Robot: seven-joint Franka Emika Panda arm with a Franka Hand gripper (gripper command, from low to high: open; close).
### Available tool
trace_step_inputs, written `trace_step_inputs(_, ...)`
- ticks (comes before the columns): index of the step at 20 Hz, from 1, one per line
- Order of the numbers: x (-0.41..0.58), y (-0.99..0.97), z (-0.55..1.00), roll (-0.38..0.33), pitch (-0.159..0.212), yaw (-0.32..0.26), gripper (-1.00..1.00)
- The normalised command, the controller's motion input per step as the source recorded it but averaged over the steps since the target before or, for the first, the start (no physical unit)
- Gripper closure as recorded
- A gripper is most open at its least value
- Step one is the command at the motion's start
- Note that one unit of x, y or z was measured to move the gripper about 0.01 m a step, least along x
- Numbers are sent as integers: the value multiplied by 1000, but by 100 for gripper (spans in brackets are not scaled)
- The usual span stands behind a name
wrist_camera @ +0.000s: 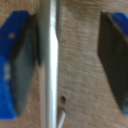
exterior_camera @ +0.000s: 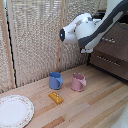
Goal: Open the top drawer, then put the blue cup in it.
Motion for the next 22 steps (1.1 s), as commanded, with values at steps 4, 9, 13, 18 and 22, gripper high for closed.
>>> trace_step_inputs(4, 4, 490, 89, 318, -117, -92, -100)
trace_step_inputs(9, 73, 407, 0, 365, -74, -116, -100)
trace_step_inputs(13, 69, 329, 0, 362, -32, -149, -100)
trace_step_inputs(18, 74, 329, 0, 368, -41, -143, -100)
trace_step_inputs(22, 91, 334, 0, 372, -46, -140, -100)
